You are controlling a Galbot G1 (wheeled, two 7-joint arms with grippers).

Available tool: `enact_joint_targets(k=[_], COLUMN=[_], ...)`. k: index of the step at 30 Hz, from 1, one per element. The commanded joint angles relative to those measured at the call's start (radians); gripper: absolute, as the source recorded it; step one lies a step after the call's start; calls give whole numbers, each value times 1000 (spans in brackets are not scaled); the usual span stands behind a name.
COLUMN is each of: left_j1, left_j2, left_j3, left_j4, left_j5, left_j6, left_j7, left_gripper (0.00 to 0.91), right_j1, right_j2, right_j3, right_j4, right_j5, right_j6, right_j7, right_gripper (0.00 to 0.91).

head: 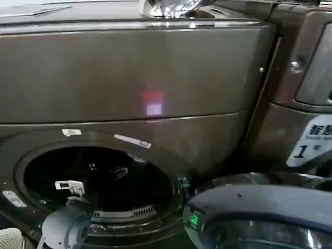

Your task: Grasp the clothes from the dryer.

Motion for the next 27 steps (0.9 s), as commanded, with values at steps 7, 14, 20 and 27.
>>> enact_joint_targets(k=[7, 14, 20, 27], left_j1=[-158, -353, -466, -591], left_j2=[-9, -38, -81, -119], left_j3=[71, 123, 147, 178], left_j4=[166, 369, 531, 728], left_j5=[10, 34, 61, 88], left_j6=[-24, -73, -105, -138], left_j7=[-3, -3, -3, -5], left_gripper=[907, 907, 907, 907], right_j1=[-26, -45, -52, -49], right_j2=[-5, -1, -5, -8], right_j3=[35, 61, 67, 63], right_j4=[6, 6, 13, 28], right_j5=[-6, 0, 1, -18], right_j6=[-36, -37, -61, -98], right_j7=[29, 30, 46, 83], right_gripper=[907, 907, 907, 907])
